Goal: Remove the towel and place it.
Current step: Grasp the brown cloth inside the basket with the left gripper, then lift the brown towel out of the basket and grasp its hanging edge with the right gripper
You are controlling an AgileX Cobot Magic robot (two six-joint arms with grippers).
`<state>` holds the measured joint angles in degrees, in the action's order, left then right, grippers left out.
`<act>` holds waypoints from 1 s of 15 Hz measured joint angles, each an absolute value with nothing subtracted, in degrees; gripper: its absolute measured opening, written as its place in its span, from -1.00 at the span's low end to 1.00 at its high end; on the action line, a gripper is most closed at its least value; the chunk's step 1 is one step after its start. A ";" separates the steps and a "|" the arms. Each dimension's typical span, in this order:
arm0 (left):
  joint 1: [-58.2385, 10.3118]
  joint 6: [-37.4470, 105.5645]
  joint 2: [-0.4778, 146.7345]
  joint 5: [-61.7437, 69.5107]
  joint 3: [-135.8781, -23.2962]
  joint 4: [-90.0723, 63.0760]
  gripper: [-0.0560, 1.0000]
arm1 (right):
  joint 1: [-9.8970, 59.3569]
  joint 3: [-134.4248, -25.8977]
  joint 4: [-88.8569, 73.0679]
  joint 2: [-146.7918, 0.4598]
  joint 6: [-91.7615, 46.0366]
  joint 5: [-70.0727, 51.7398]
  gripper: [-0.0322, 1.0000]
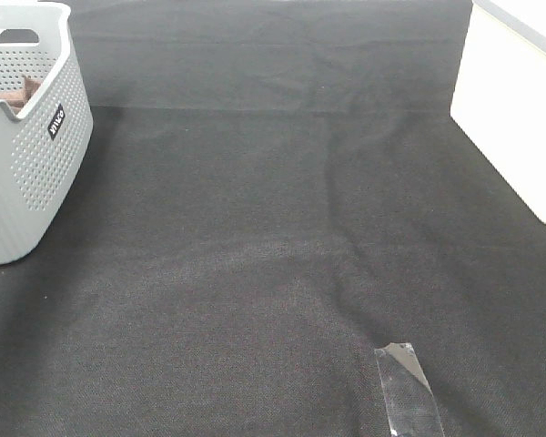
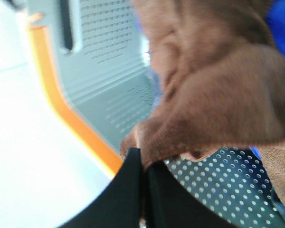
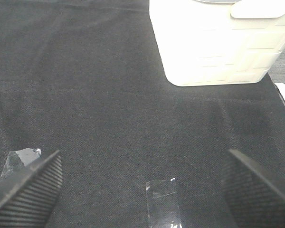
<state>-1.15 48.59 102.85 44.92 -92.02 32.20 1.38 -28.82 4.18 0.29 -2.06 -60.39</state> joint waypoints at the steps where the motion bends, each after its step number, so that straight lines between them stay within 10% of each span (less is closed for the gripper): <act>1: -1.26 46.75 101.07 44.92 -92.02 32.14 -0.89 | 1.38 -28.82 4.18 0.29 -2.06 -60.39 0.74; 15: -12.15 23.89 89.84 38.96 -102.90 36.33 -0.89 | 1.38 -28.82 4.18 0.29 -2.06 -60.39 0.74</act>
